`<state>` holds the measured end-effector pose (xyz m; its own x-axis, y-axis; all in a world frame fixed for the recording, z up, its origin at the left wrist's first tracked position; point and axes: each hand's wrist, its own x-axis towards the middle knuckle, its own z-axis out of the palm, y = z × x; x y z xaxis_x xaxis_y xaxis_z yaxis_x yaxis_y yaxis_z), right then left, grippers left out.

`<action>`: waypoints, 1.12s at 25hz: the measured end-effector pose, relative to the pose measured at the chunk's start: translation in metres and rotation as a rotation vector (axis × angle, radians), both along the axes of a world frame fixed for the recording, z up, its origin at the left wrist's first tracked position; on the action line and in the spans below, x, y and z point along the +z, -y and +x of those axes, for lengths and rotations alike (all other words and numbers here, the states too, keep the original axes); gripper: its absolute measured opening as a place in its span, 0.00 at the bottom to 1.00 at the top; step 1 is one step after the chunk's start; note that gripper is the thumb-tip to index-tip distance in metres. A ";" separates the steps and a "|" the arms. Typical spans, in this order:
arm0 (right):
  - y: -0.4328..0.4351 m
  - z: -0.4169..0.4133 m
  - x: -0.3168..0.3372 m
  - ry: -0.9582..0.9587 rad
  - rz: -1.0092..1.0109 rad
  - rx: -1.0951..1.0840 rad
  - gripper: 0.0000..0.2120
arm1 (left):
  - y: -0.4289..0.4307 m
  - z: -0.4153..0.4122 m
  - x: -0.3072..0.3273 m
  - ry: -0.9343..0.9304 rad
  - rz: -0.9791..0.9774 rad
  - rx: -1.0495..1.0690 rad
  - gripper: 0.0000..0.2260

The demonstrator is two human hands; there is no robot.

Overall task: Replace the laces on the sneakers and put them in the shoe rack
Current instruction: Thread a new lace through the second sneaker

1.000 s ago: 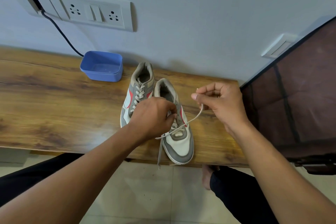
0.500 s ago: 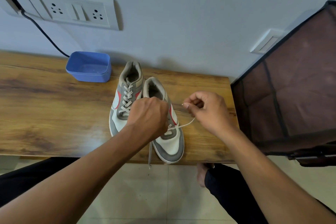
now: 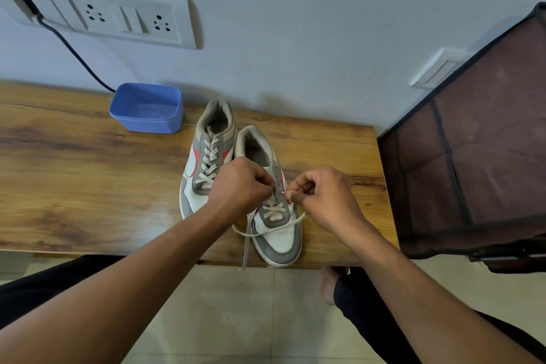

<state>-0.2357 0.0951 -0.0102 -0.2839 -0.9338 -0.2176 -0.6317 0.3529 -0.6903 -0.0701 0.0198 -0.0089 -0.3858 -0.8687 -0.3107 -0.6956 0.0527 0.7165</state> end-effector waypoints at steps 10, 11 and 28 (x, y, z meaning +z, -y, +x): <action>0.001 0.007 -0.004 0.029 0.029 -0.053 0.06 | 0.002 0.000 -0.004 0.031 0.014 -0.099 0.04; 0.001 0.008 -0.005 0.035 0.024 -0.060 0.05 | 0.002 0.000 -0.004 0.031 0.019 -0.103 0.04; 0.011 0.001 0.011 0.007 0.060 0.031 0.02 | 0.001 0.001 -0.007 -0.043 -0.043 -0.137 0.05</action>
